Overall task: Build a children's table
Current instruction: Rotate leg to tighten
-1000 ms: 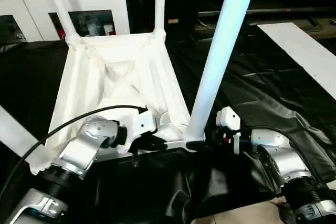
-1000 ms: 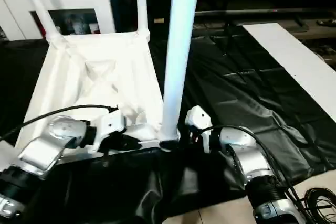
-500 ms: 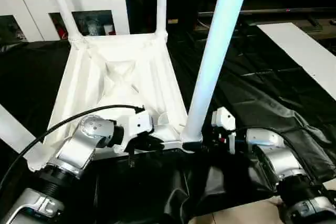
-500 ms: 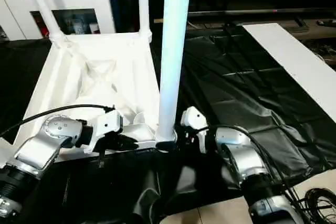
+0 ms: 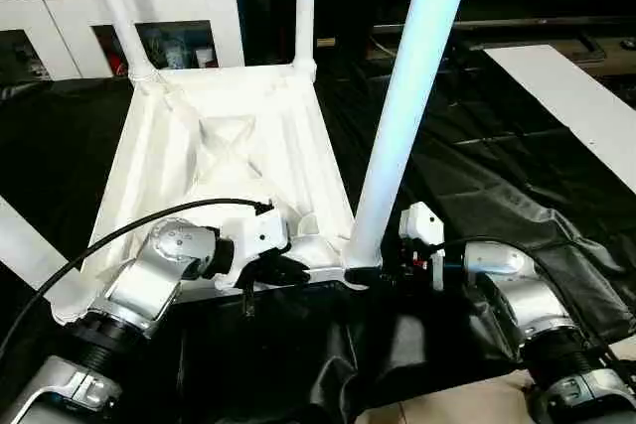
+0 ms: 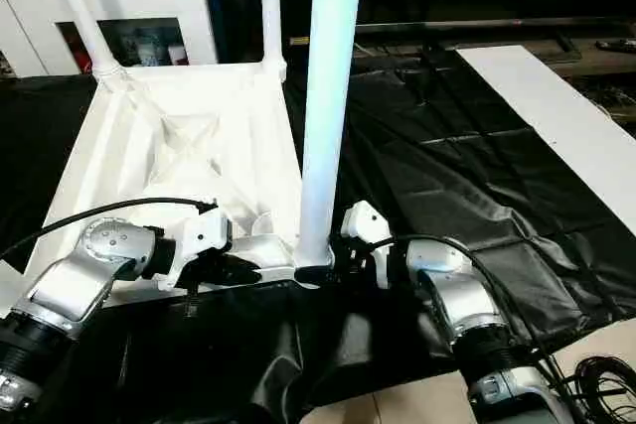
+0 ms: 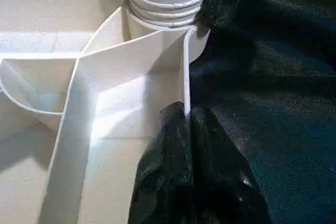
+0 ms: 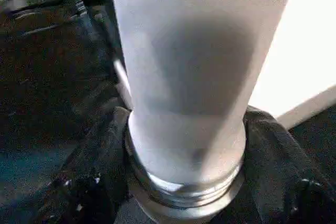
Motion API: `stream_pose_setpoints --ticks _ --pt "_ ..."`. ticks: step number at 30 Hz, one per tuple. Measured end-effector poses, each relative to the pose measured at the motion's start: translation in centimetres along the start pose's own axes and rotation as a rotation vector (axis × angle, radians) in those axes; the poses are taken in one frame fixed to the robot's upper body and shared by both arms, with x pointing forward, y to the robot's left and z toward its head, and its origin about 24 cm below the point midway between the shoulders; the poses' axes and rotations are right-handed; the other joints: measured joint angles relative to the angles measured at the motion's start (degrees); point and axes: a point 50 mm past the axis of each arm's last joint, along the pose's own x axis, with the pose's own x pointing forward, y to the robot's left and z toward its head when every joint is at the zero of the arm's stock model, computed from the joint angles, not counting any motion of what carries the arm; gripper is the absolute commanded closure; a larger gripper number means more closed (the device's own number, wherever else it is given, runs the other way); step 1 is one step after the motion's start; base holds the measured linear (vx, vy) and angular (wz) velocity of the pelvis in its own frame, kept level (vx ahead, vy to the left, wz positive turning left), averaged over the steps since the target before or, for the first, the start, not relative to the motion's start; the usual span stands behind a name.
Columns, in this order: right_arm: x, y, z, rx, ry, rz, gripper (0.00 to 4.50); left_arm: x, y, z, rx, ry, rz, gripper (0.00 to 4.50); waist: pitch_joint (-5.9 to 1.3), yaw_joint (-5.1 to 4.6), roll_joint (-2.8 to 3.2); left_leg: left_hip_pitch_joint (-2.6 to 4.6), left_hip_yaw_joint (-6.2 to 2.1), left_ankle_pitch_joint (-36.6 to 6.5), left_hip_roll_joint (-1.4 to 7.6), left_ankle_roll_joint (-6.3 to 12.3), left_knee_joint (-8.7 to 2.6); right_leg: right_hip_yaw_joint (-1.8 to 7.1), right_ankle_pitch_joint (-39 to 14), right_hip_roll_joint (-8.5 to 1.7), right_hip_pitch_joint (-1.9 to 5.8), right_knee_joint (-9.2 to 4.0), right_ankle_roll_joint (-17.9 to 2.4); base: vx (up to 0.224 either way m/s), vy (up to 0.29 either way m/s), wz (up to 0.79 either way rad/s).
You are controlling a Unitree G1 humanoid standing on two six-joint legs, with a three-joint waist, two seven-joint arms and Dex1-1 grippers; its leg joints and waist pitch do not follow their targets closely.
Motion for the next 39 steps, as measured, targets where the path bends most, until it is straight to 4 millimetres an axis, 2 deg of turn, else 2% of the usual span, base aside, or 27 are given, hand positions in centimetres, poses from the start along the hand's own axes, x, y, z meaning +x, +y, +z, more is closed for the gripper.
stream_pose_setpoints --ticks 5,11,13,17,21,23,30,32,33,35,39 --pt "1.8 -0.5 -0.6 0.092 -0.059 -0.25 1.81 1.0 0.9 0.3 -0.04 0.006 0.121 4.5 -0.06 -1.16 -0.12 0.4 -0.04 -0.01 0.07 -0.08 0.28 -0.03 -0.05 -0.03 0.17 0.22 0.09 -0.033 0.002 -0.04" --pt "5.3 -1.3 -0.2 0.209 -0.067 -0.619 1.81 3.2 2.3 1.3 -0.115 0.022 0.29 4.5 -0.06 -2.52 -0.05 0.47 -0.45 -0.04 0.06 -0.13 0.51 -0.26 -0.12 -0.04 0.12 -0.4 0.22 -0.059 0.021 -0.12" --pt "6.2 -1.7 0.1 0.235 -0.05 -0.728 1.81 4.2 2.7 1.9 -0.132 0.031 0.337 4.5 0.07 -3.01 0.17 0.46 -0.78 -0.05 0.06 -0.12 0.49 -0.75 -0.15 -0.1 0.06 -1.15 0.25 -0.069 0.039 -0.1" --pt "7.1 -1.7 0.1 0.263 -0.031 -0.824 1.81 5.2 2.8 2.3 -0.128 0.051 0.368 4.5 0.1 -3.38 0.64 0.52 -1.25 -0.07 0.06 -0.09 0.47 -1.77 -0.15 -0.3 0.87 -2.48 0.25 -0.017 0.01 -0.02" --pt "7.0 -1.7 0.1 0.273 -0.04 -0.818 1.81 5.3 2.7 2.3 -0.119 0.052 0.367 4.5 0.09 -3.53 0.67 0.5 -1.33 -0.09 -0.23 -0.06 0.4 -1.93 -0.15 -0.63 0.96 -2.9 0.26 0.0 0.0 0.0" --pt "6.9 -1.7 0.1 0.278 -0.051 -0.814 1.12 5.3 2.7 2.3 -0.111 0.052 0.365 4.5 0.05 -3.52 0.59 0.5 -1.34 -0.12 -0.53 -0.01 0.28 -2.01 -0.15 -1.03 0.81 -2.9 0.26 0.0 0.0 0.0" --pt "6.4 -1.9 0.2 0.256 -0.084 -0.736 0.62 4.8 2.7 2.3 -0.091 0.046 0.357 4.5 0.27 -3.51 0.47 0.37 -1.34 -0.13 -0.78 0.02 0.27 -1.89 -0.16 -1.21 0.53 -2.92 0.28 0.0 0.0 0.0" --pt "5.9 -2.0 0.4 0.223 -0.083 -0.683 0.62 4.6 2.6 2.2 -0.081 0.044 0.348 4.5 0.3 -3.44 0.48 0.33 -1.34 -0.14 -0.78 0.02 0.22 -1.89 -0.16 -1.21 0.47 -2.92 0.27 0.0 0.0 0.0" --pt "4.7 -2.0 0.3 0.156 -0.067 -0.601 0.62 4.4 2.3 2.1 -0.07 0.039 0.32 4.5 0.3 -3.2 0.48 0.21 -1.34 -0.14 -0.77 0.03 0.17 -1.86 -0.15 -1.21 0.56 -2.89 0.27 0.0 0.0 0.0" --pt "3.8 -2.1 0.5 0.095 -0.051 -0.521 0.62 3.9 2.2 2.1 -0.054 0.035 0.299 4.5 0.27 -2.98 0.43 0.06 -1.28 -0.13 -0.77 0.04 0.14 -1.74 -0.1 -1.21 0.49 -2.63 0.24 0.06 -0.019 0.05" --pt "0.8 -1.9 0.5 -0.033 0.002 -0.313 0.62 2.8 1.4 1.7 -0.006 0.019 0.191 4.5 0.18 -1.62 0.28 0.09 -1.05 -0.13 -0.76 0.07 0.13 -1.47 0.64 -1.21 0.29 -1.84 -0.02 0.042 -0.027 0.06"
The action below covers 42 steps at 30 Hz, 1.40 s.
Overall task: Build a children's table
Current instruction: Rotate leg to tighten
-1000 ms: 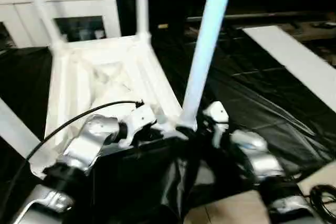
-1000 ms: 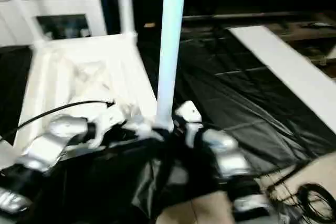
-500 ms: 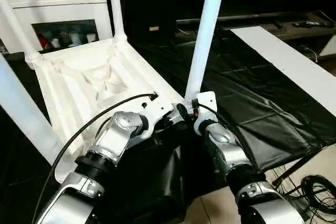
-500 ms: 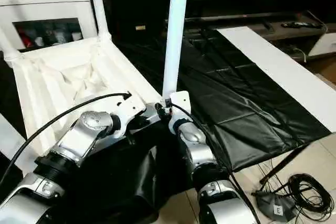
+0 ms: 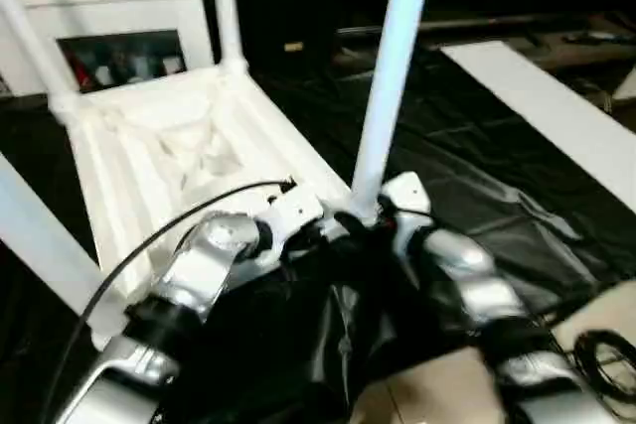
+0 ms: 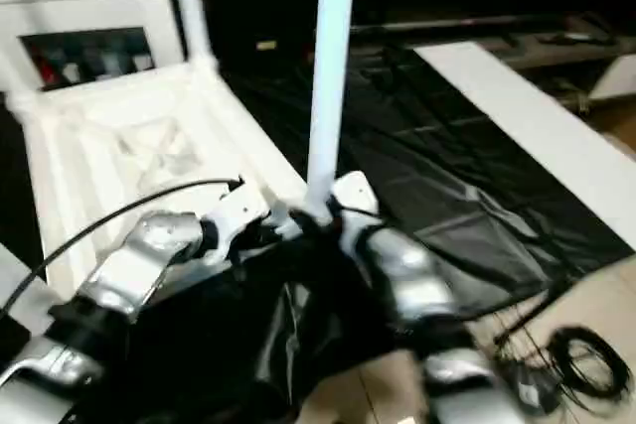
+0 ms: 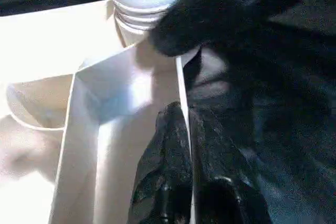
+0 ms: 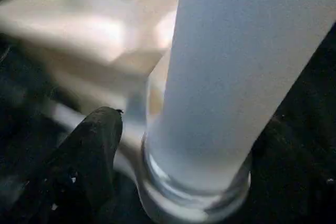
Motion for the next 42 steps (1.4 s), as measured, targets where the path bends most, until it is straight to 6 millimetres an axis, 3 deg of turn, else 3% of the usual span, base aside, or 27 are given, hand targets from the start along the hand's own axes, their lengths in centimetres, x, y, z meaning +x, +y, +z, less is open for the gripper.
stream_pose_setpoints --ticks 4,8,11,24,25,29,30,35,42 --pt "-1.5 0.5 -0.3 -0.022 0.012 0.168 0.62 -1.6 -0.9 -0.7 0.019 -0.012 -0.144 4.5 -0.04 1.45 -0.02 0.04 0.83 -0.02 0.49 -0.06 -0.07 0.14 0.23 0.0 -0.29 1.0 0.14 0.068 -0.06 0.14" --pt "-2.9 1.1 -0.2 -0.046 0.025 0.321 0.62 -2.6 -1.4 -1.0 0.037 -0.014 -0.227 4.5 -0.08 2.53 0.09 -0.2 0.85 0.12 0.71 0.14 -0.41 0.0 -0.26 0.14 -0.58 1.19 0.08 0.062 -0.045 0.06" --pt "-3.4 1.1 -0.2 -0.049 0.035 0.373 0.62 -2.8 -1.4 -1.0 0.045 -0.012 -0.244 4.5 -0.08 2.79 0.09 -0.25 0.85 0.08 0.81 0.09 -0.4 -0.09 -0.32 0.2 -0.62 1.19 0.06 0.0 0.0 0.0" --pt "-3.3 1.6 -0.2 -0.032 0.038 0.433 0.62 -3.3 -1.3 -1.4 0.05 0.01 -0.27 4.5 -0.08 2.57 0.08 -0.15 0.88 -0.08 0.86 -0.24 -0.22 -0.06 -0.26 0.21 -0.45 1.22 -0.02 0.0 0.0 0.0" --pt "-3.3 1.6 -0.2 -0.031 0.038 0.433 0.87 -3.4 -1.3 -1.4 0.05 0.011 -0.271 4.5 -0.08 2.59 0.08 -0.15 0.88 -0.08 0.86 -0.24 -0.22 -0.07 -0.26 0.21 -0.45 1.22 -0.02 0.0 0.0 0.0" --pt "-3.3 1.6 -0.2 -0.025 0.041 0.432 1.0 -3.3 -1.3 -1.4 0.049 0.011 -0.271 4.5 -0.09 2.6 0.08 -0.16 0.88 -0.08 0.86 -0.24 -0.21 -0.07 -0.26 0.21 -0.45 1.22 -0.02 0.0 0.0 0.0" --pt "-3.3 1.6 -0.2 -0.024 0.041 0.432 1.3 -3.3 -1.3 -1.4 0.049 0.011 -0.271 4.5 -0.09 2.6 0.07 -0.16 0.88 -0.08 0.87 -0.24 -0.2 -0.07 -0.26 0.21 -0.45 1.22 -0.02 0.0 0.0 0.0" --pt "-3.3 1.5 -0.2 -0.019 0.041 0.431 1.65 -3.3 -1.3 -1.4 0.049 0.011 -0.272 4.5 -0.1 2.67 0.06 -0.16 0.88 -0.08 0.86 -0.23 -0.2 -0.07 -0.26 0.21 -0.45 1.24 -0.02 0.0 0.0 0.0" --pt "-3.2 1.6 -0.3 -0.004 0.035 0.424 1.78 -3.4 -1.3 -1.5 0.046 0.014 -0.271 4.5 -0.16 2.68 -0.04 -0.15 0.88 -0.04 0.89 -0.16 -0.1 -0.07 -0.26 0.21 -0.46 1.37 -0.02 0.0 0.0 0.0"
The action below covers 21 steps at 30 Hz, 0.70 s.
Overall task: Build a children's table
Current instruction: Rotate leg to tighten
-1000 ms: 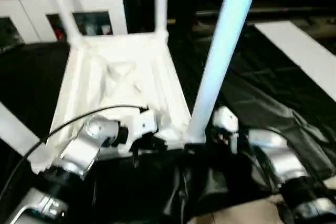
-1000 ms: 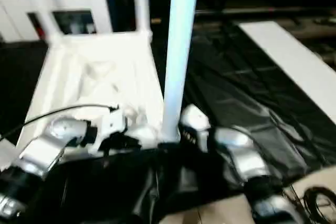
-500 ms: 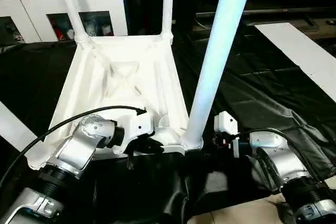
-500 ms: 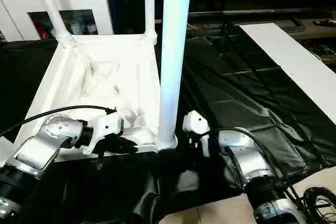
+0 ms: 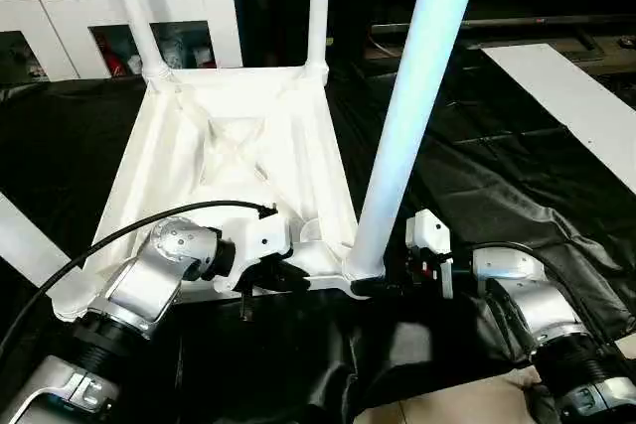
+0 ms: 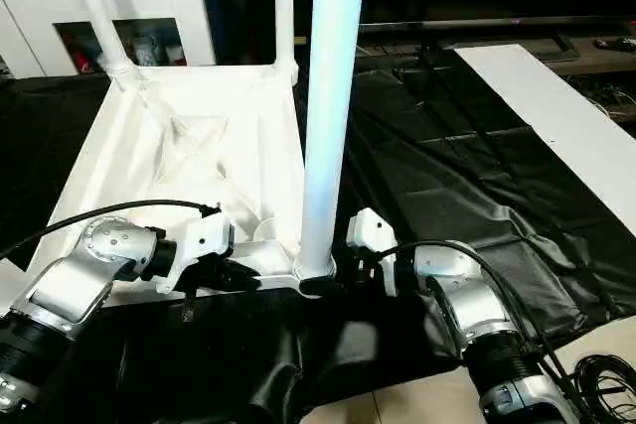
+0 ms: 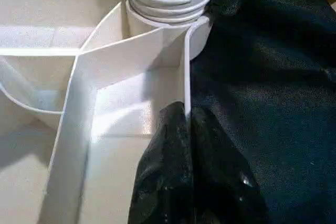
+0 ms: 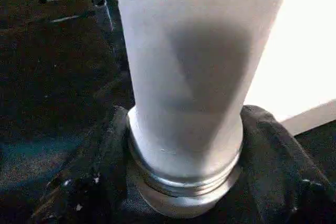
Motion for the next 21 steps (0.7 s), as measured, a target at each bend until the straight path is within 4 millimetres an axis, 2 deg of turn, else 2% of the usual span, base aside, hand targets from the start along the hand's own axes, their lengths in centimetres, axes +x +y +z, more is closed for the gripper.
stream_pose_setpoints --ticks 2,4,9,11,13,15,16,17,19,20,21 --pt "0.3 0.0 -0.2 0.023 -0.015 -0.022 1.78 -0.1 0.1 -0.1 -0.006 0.004 0.01 4.5 -0.06 -0.08 -0.09 0.03 0.0 -0.02 0.02 -0.03 0.06 0.0 0.0 0.0 0.0 0.1 0.0 0.0 0.0 0.0" --pt "1.1 -0.1 -0.4 0.053 -0.04 -0.08 1.78 0.2 0.3 -0.1 -0.019 0.002 0.043 4.5 -0.12 -0.6 -0.18 0.15 0.0 -0.05 0.05 -0.1 0.24 0.02 0.0 -0.01 0.07 0.34 -0.01 0.0 0.0 0.0" --pt "3.1 -1.1 -1.0 0.169 -0.106 -0.42 1.78 1.7 1.7 0.6 -0.069 0.004 0.21 4.5 -0.16 -2.42 -0.3 0.57 -0.19 -0.16 0.07 -0.37 0.59 -0.05 -0.2 -0.05 0.32 0.5 0.33 -0.048 0.003 -0.04" --pt "3.4 -1.2 -1.1 0.182 -0.105 -0.469 1.78 2.0 1.8 0.6 -0.078 0.005 0.232 4.5 -0.16 -2.74 -0.29 0.58 -0.24 -0.16 0.07 -0.37 0.59 -0.09 -0.21 -0.05 0.33 0.37 0.36 -0.029 0.007 -0.04" --pt "5.1 -2.0 -0.7 0.231 -0.103 -0.647 1.78 3.1 2.6 1.1 -0.124 0.007 0.322 4.5 -0.15 -3.29 -0.2 0.59 -0.5 -0.17 0.07 -0.36 0.65 -0.34 -0.23 -0.05 0.4 -0.09 0.39 -0.075 0.03 -0.13" --pt "6.0 -2.6 -0.4 0.258 -0.084 -0.759 1.79 3.7 3.1 1.5 -0.145 0.016 0.37 4.5 -0.05 -4.27 0.02 0.54 -0.88 -0.17 0.06 -0.36 0.69 -0.75 -0.25 -0.05 0.54 -0.71 0.42 -0.065 0.033 -0.13" --pt "6.6 -2.6 -0.3 0.277 -0.086 -0.798 1.79 4.2 3.3 1.7 -0.158 0.017 0.389 4.5 0.05 -4.45 0.33 0.55 -1.35 -0.17 0.06 -0.35 0.81 -1.28 -0.25 -0.09 0.91 -1.24 0.42 -0.069 0.05 -0.07" --pt "6.7 -2.8 -0.3 0.292 -0.077 -0.836 1.79 4.5 3.4 1.8 -0.164 0.023 0.405 4.5 0.13 -4.67 0.55 0.67 -1.59 -0.19 0.06 -0.35 0.79 -1.69 -0.27 -0.1 0.97 -1.74 0.45 -0.069 0.05 -0.07" --pt "7.7 -3.1 0.0 0.308 -0.063 -0.888 1.79 5.1 3.8 2.1 -0.169 0.038 0.434 4.5 0.34 -5.09 1.16 0.71 -1.88 -0.21 0.09 -0.35 0.58 -2.31 -0.41 -0.17 1.85 -2.53 0.52 -0.06 0.044 0.02" --pt "7.7 -3.1 0.1 0.31 -0.061 -0.9 1.79 5.2 3.9 2.2 -0.168 0.044 0.44 4.5 0.49 -5.05 1.36 0.46 -1.74 -0.2 0.07 -0.35 0.29 -2.24 -1.04 -0.19 2.09 -1.87 0.4 -0.06 0.037 0.03" --pt "7.8 -3.1 0.0 0.311 -0.061 -0.907 1.79 5.3 3.9 2.1 -0.169 0.048 0.443 4.5 0.75 -4.45 1.43 0.58 -0.87 -0.2 0.04 -0.35 -0.17 -1.61 -2.91 -0.2 1.69 0.42 -0.44 -0.094 0.012 0.18"
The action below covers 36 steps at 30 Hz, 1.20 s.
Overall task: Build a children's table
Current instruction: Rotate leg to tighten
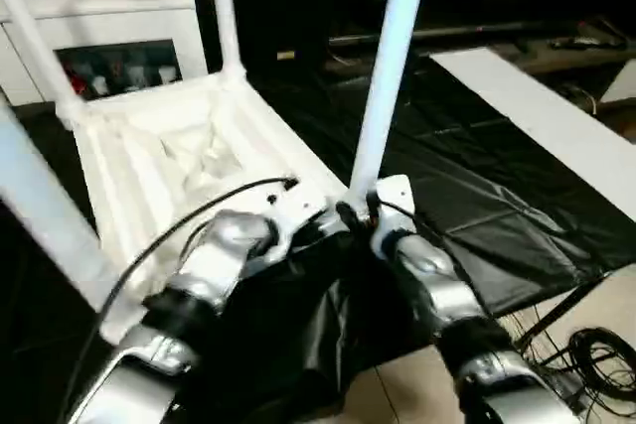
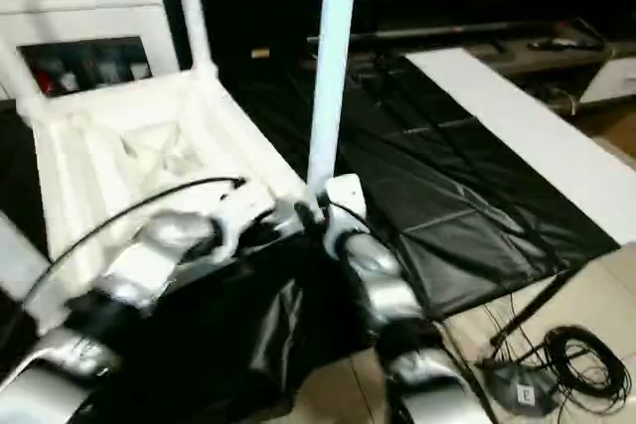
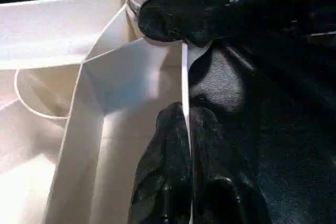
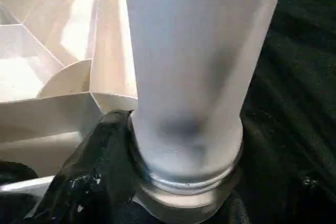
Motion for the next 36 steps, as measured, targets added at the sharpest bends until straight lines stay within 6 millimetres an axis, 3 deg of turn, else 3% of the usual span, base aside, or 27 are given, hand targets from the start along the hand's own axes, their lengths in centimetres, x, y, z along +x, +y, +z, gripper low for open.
stream_pose_setpoints --ticks 1,2,3,4,5,6,7,9,12,15,20,27,36 --pt "-0.1 0.0 -0.2 0.006 0.003 0.0 1.79 0.1 -0.1 0.0 0.004 0.006 0.0 4.5 -0.24 0.4 -1.19 0.39 1.91 0.01 -0.01 0.0 -0.62 1.19 -1.54 -0.38 -0.45 3.45 -1.07 0.012 -0.093 0.31" --pt "-0.1 -0.1 -0.2 0.011 0.0 0.004 1.79 0.2 -0.1 0.1 0.011 0.006 0.001 4.5 -0.85 0.88 -3.68 1.1 3.56 0.02 -0.48 -0.05 -0.47 3.22 -2.67 -0.85 -0.96 4.06 0.78 0.012 -0.093 0.31" --pt "-0.2 -0.2 -0.1 0.011 -0.011 0.014 1.79 0.1 -0.1 0.1 0.016 0.006 0.003 4.5 -0.89 1.64 -3.7 1.0 2.41 -2.17 -0.27 -0.65 2.01 3.66 -2.19 -0.72 -1.66 4.38 1.72 0.124 -0.133 -0.05" --pt "-0.2 -0.3 -0.1 0.007 -0.015 0.025 1.24 0.1 -0.2 0.0 0.016 0.004 0.0 4.5 -1.19 2.48 -2.72 0.84 -1.56 -2.96 -0.35 0.06 4.09 2.77 -2.09 -0.68 -1.47 4.29 1.82 0.145 -0.01 -0.43" --pt "-0.3 -0.3 0.0 0.003 -0.022 0.031 1.24 0.1 -0.2 0.1 0.017 0.004 -0.006 4.5 -1.73 2.84 -1.52 0.96 -3.3 -3.19 -0.25 -2.13 3.71 1.61 -1.78 -0.69 -1.83 4.16 1.77 0.145 -0.01 -0.43" --pt "-0.4 -0.5 0.0 -0.005 -0.037 0.03 1.1 0.0 -0.2 0.2 0.024 0.0 -0.011 4.5 -1.96 2.34 -1.36 0.9 -2.98 -2.8 -0.22 -2.65 3.06 1.79 -0.3 -0.65 -1.9 3.51 1.4 0.081 0.027 -0.06" --pt "-0.3 -0.4 0.1 -0.011 -0.046 0.035 1.07 -0.1 -0.1 0.3 0.03 -0.004 -0.013 4.5 -1.9 2.0 -1.88 0.97 -2.39 -2.53 0.01 -2.54 2.79 2.14 1.02 -0.55 -1.91 3.19 1.03 -0.004 -0.02 0.29" --pt "-0.3 -0.4 0.2 -0.011 -0.052 0.037 0.87 -0.2 -0.1 0.3 0.045 -0.018 -0.021 4.5 -1.78 1.6 -2.15 0.9 -1.66 -2.48 0.65 -2.57 2.74 2.27 1.11 -0.35 -1.83 3.04 0.96 -0.002 -0.01 0.14" --pt "-0.5 -0.8 0.6 -0.016 -0.065 0.094 0.63 -0.8 0.1 0.1 0.062 -0.026 -0.037 4.5 -1.68 1.31 -1.98 0.76 -1.37 -2.48 0.71 -2.57 2.19 2.32 1.11 -0.34 -1.82 2.57 0.96 0.0 0.0 0.0" --pt "-1.5 -2.2 1.1 -0.144 -0.064 0.226 0.63 -1.5 -0.1 -0.3 0.075 -0.044 -0.092 4.5 -1.71 1.59 -1.95 0.72 -0.92 -2.28 0.95 -2.27 1.79 2.28 1.08 -0.32 -1.83 2.24 1.02 0.019 -0.001 0.02" --pt "-3.4 -3.4 1.4 -0.253 -0.061 0.45 0.63 -2.7 -0.5 -0.7 0.108 -0.055 -0.191 4.5 -1.72 2.21 -1.91 0.41 -0.88 -2.38 1.07 -2.05 1.69 2.19 0.7 -0.3 -1.88 2.13 0.87 0.037 -0.001 0.02" --pt "-7.1 -4.9 0.0 -0.258 0.011 0.756 0.63 -5.7 -0.6 -2.7 0.142 -0.061 -0.361 4.5 -1.66 2.01 -1.76 0.24 -0.84 -2.43 1.1 -1.97 1.72 2.17 0.69 -0.31 -1.87 1.87 0.86 0.0 0.0 0.0" --pt "-7.1 -4.5 0.3 -0.322 0.036 0.865 0.63 -6.4 -0.8 -3.2 0.135 -0.049 -0.44 4.5 -1.63 1.77 -1.71 0.2 -0.72 -2.41 1.11 -1.99 1.74 2.22 0.7 -0.36 -1.86 1.88 0.86 0.0 0.0 0.0"
